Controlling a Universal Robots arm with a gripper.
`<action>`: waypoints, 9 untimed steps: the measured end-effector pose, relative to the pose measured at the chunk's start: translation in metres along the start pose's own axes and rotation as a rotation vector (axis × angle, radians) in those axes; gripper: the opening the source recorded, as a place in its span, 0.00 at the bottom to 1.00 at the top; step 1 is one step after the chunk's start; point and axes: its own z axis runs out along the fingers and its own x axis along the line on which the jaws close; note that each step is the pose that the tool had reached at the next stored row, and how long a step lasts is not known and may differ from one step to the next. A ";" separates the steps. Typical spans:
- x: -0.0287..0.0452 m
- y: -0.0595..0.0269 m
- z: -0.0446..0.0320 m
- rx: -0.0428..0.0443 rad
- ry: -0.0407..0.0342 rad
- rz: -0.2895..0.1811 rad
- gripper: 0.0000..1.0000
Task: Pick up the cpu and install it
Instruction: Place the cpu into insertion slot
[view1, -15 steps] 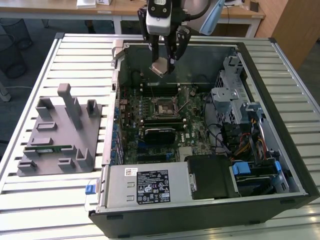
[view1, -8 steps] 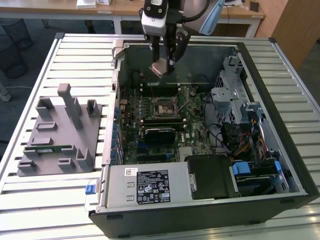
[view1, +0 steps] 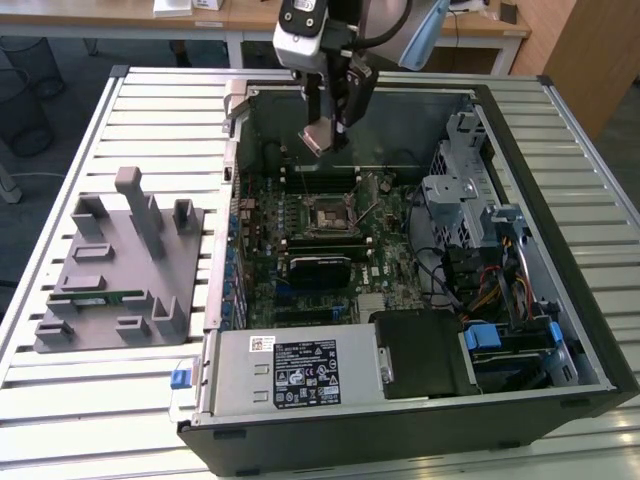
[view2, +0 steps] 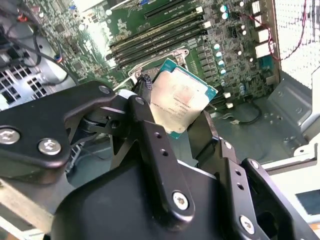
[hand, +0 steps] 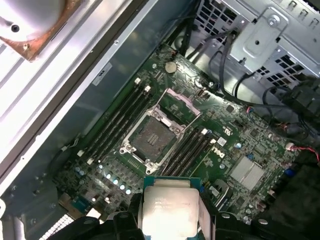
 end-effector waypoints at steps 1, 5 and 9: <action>0.0000 0.0000 0.0002 0.0003 -0.0005 0.013 0.54; 0.0003 0.0001 0.0012 0.0015 -0.0026 0.069 0.54; 0.0005 0.0003 0.0021 0.0028 -0.0048 0.124 0.54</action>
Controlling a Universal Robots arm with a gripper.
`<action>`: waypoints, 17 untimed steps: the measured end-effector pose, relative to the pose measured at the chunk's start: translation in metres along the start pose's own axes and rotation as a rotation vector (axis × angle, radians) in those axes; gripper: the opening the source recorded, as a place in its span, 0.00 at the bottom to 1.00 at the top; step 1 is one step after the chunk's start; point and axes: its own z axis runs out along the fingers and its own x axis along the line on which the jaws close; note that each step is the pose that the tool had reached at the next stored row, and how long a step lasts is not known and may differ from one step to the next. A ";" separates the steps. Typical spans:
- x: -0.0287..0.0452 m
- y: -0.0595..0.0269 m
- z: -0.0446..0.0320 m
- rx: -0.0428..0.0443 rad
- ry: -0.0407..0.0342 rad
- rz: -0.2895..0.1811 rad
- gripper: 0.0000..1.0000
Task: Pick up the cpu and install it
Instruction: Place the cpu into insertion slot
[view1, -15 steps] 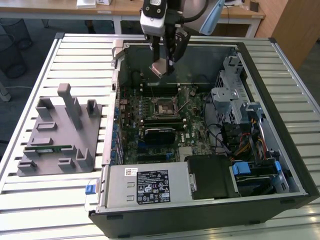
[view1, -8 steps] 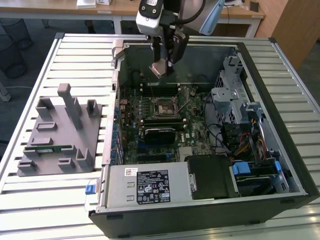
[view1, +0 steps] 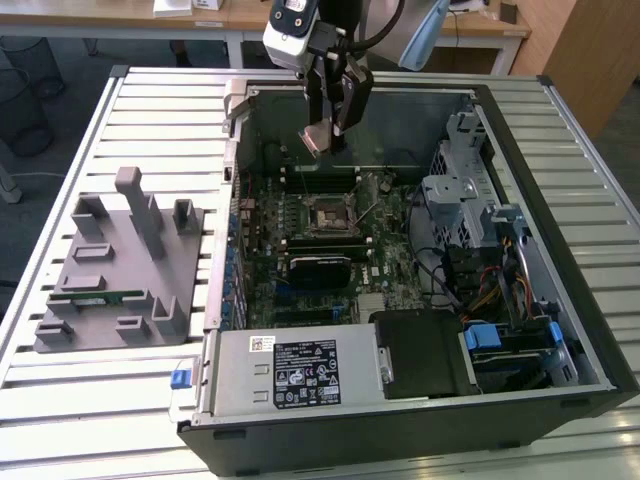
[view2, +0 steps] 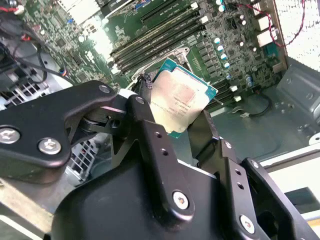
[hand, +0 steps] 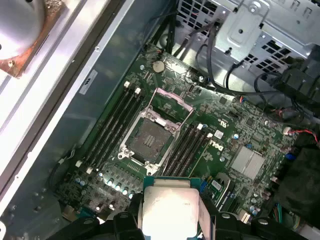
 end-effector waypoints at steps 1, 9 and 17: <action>0.0001 0.0000 0.0002 0.0003 -0.0005 0.014 0.54; 0.0005 0.0002 0.0020 0.0028 -0.0048 0.125 0.54; 0.0006 0.0001 0.0047 0.0062 -0.0103 0.265 0.54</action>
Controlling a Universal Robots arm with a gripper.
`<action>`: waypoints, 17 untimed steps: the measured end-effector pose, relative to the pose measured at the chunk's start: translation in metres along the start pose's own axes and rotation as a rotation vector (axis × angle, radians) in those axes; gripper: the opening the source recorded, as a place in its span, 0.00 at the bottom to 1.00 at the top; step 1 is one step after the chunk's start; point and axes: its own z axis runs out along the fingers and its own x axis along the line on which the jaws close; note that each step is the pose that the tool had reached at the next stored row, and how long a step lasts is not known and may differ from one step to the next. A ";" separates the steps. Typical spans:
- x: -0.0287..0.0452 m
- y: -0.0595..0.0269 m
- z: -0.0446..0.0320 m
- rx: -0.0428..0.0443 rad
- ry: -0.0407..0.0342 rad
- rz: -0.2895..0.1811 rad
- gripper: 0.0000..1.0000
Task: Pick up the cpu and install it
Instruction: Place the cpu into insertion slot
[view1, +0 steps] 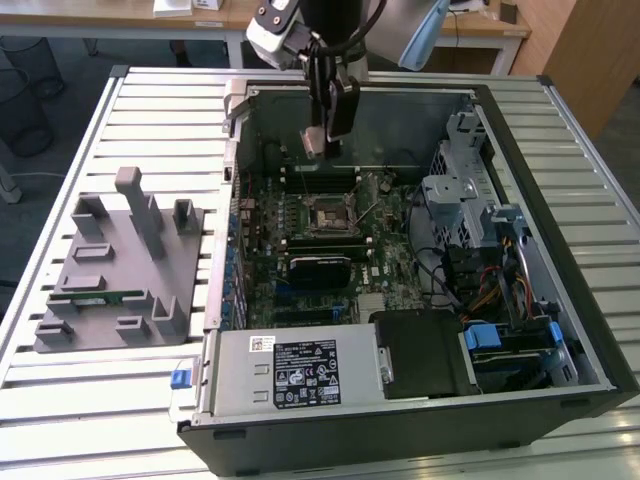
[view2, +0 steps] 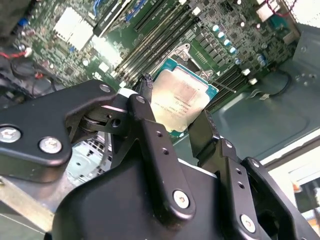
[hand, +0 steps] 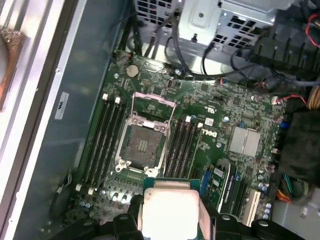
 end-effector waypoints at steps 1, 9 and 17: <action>0.0001 0.0000 0.0004 0.0003 -0.0005 0.014 0.54; 0.0029 0.0011 0.0026 0.0020 -0.0034 0.089 0.54; 0.0078 0.0035 0.0096 0.0018 -0.0035 0.090 0.54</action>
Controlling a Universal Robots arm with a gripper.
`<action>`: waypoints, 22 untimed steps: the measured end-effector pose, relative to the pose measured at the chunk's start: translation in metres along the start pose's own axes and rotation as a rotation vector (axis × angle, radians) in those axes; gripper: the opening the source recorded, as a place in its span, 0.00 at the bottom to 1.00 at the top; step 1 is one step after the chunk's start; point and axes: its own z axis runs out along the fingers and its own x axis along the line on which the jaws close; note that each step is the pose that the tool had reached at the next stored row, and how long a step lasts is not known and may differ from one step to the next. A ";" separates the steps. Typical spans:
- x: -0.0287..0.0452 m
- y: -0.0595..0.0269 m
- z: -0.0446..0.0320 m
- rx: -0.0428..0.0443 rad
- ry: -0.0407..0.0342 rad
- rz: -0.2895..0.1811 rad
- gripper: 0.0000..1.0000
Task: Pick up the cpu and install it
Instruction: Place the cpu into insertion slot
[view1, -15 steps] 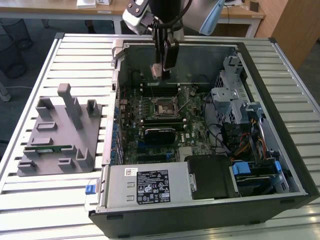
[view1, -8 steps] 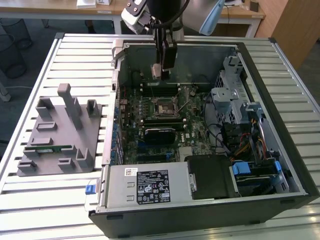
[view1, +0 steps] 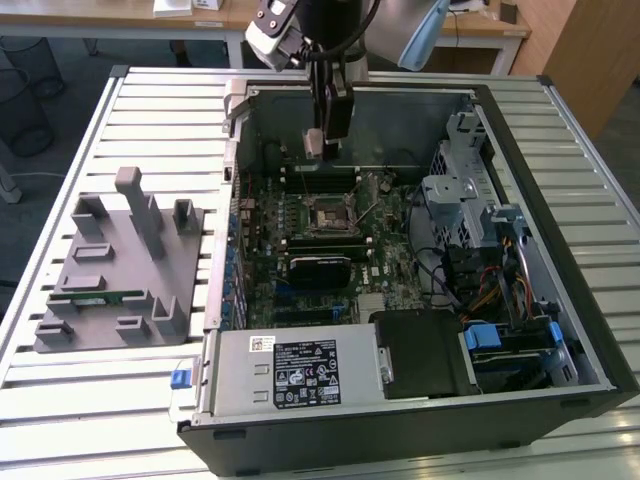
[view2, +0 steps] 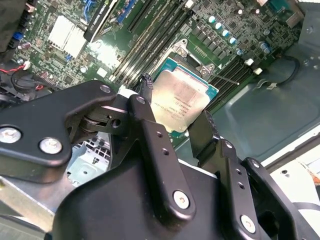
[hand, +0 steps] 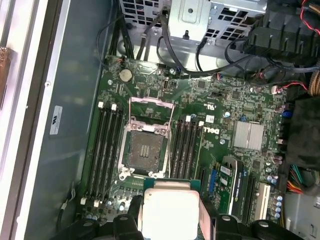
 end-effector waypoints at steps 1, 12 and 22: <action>0.0001 0.0001 0.0007 -0.0001 0.0000 0.000 0.54; 0.0085 0.0028 0.0161 -0.0003 0.0000 0.001 0.54; 0.0145 0.0128 0.0337 0.0002 -0.0008 0.024 0.54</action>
